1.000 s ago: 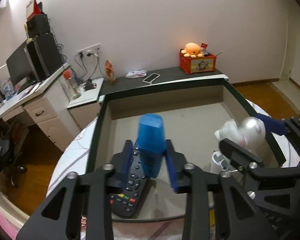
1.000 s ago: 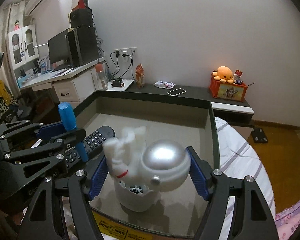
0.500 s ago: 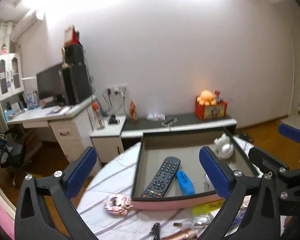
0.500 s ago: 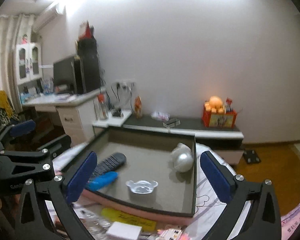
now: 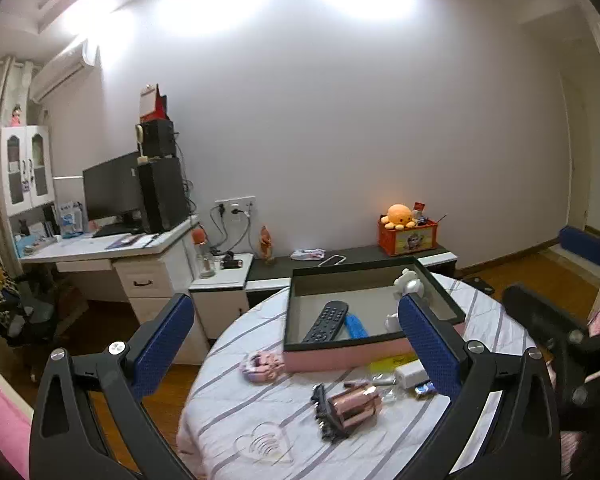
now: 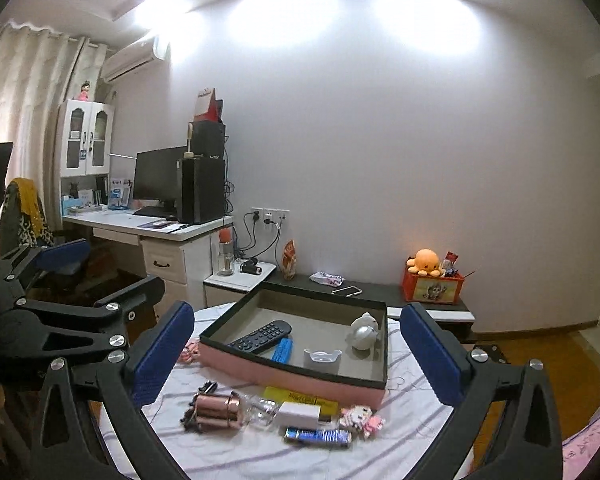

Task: Organize rigid objects
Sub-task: 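Withdraw both tools from the box, then grasp the copper cylinder with the left tool while the right grasps the block figure, then lift the copper cylinder and block figure toward the pink box, then lower the cylinder and block figure into the pink box and open both tools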

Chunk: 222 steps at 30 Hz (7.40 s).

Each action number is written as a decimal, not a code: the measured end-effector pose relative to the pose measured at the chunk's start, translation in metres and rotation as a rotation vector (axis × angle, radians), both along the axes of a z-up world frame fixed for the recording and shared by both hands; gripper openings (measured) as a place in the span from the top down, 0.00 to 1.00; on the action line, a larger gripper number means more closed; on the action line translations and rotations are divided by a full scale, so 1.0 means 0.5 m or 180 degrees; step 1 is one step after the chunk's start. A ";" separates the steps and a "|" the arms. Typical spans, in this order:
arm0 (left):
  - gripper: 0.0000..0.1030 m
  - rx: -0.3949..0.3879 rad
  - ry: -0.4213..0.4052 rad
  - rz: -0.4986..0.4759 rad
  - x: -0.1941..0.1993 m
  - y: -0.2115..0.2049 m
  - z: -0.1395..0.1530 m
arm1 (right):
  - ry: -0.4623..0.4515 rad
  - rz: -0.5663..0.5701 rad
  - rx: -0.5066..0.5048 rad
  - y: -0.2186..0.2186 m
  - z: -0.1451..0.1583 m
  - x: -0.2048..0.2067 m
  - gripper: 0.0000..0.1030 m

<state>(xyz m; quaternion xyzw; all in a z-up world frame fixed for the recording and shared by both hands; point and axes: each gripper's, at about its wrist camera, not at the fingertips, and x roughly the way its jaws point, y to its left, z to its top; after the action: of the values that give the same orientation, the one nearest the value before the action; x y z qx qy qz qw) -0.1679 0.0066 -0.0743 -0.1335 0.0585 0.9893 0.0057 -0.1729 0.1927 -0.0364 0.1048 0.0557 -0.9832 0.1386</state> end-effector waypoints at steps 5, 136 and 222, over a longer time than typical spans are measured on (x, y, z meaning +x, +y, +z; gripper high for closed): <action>0.00 0.0031 0.0019 0.0048 0.048 -0.029 0.002 | 0.0018 -0.0140 0.0020 0.021 0.004 0.039 0.00; 0.34 0.0434 0.0148 -0.0097 0.025 -0.013 0.048 | -0.0020 0.0178 -0.0034 -0.028 0.027 -0.001 0.41; 0.01 -0.0046 -0.1394 -0.0214 -0.538 0.103 -0.269 | -0.1159 -0.0253 -0.0051 0.066 -0.261 -0.500 0.19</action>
<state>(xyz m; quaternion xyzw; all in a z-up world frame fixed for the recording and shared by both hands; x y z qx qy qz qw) -0.4368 0.0582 -0.2088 -0.3432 0.0675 0.9355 0.0503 -0.4230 0.2255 -0.1666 0.2821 0.0178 -0.9531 0.1082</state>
